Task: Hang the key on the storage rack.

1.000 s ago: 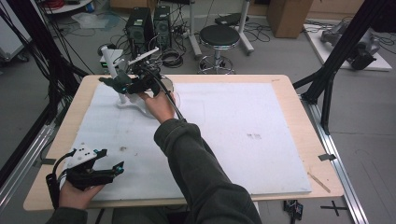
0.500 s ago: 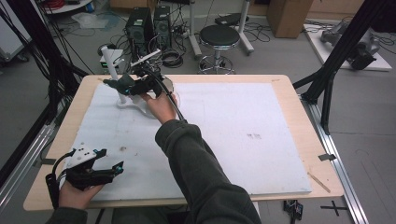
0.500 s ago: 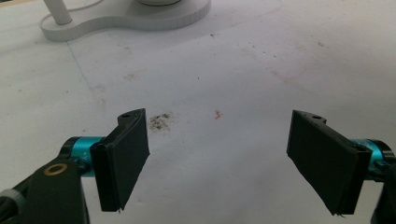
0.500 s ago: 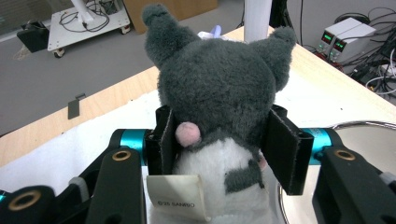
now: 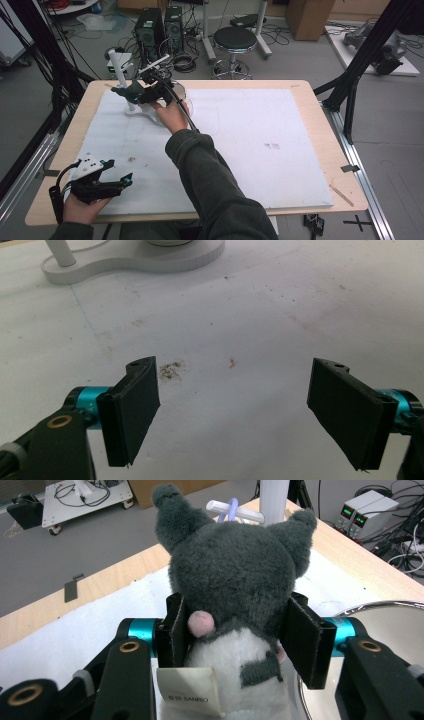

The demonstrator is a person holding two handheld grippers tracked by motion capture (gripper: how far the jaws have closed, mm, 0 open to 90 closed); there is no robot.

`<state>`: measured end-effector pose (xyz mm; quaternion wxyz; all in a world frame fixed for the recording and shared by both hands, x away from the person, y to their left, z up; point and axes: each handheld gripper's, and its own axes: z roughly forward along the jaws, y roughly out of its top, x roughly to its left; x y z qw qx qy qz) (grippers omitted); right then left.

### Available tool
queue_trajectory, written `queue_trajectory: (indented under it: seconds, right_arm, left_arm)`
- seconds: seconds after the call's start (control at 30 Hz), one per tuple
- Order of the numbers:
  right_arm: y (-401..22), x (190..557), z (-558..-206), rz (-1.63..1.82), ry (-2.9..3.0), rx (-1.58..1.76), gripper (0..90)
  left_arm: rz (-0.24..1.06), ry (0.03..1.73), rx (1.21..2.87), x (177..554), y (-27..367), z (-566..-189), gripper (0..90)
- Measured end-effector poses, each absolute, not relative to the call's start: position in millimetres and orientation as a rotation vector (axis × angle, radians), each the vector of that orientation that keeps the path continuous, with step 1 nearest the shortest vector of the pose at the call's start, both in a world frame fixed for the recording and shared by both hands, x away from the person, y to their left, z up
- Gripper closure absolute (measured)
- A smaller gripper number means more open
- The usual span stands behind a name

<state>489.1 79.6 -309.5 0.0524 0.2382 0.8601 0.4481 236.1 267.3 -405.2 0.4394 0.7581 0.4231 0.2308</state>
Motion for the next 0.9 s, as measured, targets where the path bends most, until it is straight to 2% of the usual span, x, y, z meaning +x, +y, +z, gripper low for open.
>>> queue_trajectory:
  seconds: [0.9]
  right_arm:
    - [86.4, 489.7, -320.1, 1.297, 2.642, 0.762, 46.2]
  left_arm:
    - [0.578, 1.049, 1.885, 236.6, 267.9, -405.1, 21.1]
